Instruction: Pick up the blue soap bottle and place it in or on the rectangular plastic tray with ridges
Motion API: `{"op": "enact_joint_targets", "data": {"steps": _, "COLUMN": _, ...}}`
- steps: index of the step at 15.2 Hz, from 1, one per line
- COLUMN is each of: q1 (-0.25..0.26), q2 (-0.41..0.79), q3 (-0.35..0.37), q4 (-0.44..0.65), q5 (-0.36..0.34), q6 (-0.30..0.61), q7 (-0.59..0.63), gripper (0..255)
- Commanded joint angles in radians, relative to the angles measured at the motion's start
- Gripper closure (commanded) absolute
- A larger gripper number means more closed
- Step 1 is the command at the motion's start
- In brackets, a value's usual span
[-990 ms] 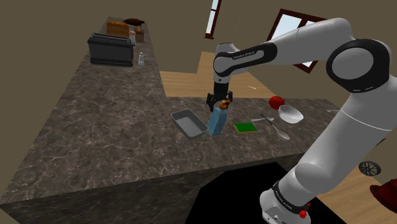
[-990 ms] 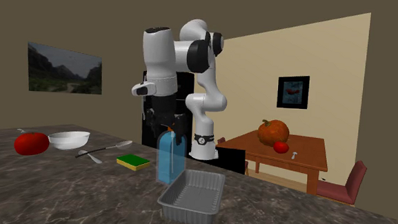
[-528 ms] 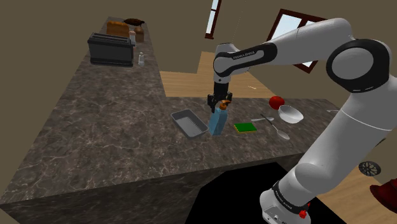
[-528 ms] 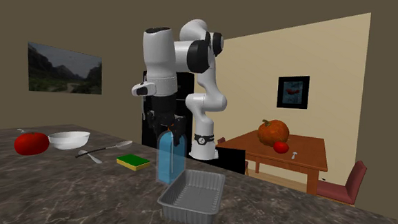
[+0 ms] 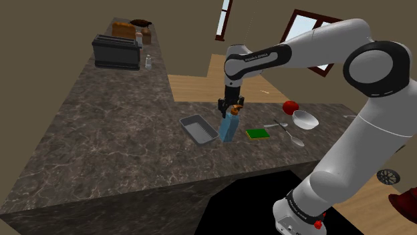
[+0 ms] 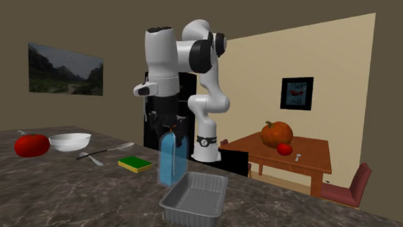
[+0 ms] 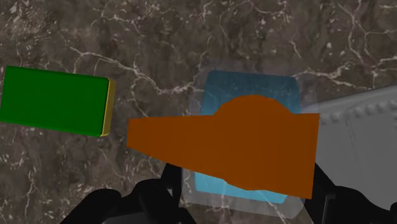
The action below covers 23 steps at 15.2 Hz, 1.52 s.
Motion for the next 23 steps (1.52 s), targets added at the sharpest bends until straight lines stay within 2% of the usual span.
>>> {"op": "enact_joint_targets", "data": {"steps": 1, "q1": 0.000, "q2": -0.009, "q3": 0.000, "q4": 0.009, "q5": 0.000, "q6": -0.019, "q7": 0.000, "gripper": 255}}
{"op": "enact_joint_targets", "data": {"steps": 17, "q1": 0.000, "q2": -0.081, "q3": 0.000, "q4": 0.143, "q5": 0.004, "q6": -0.224, "q7": -0.006, "gripper": 255}}
{"op": "enact_joint_targets", "data": {"steps": 23, "q1": 0.009, "q2": -0.069, "q3": 0.010, "q4": 0.232, "q5": 0.009, "q6": -0.302, "q7": 0.011, "gripper": 255}}
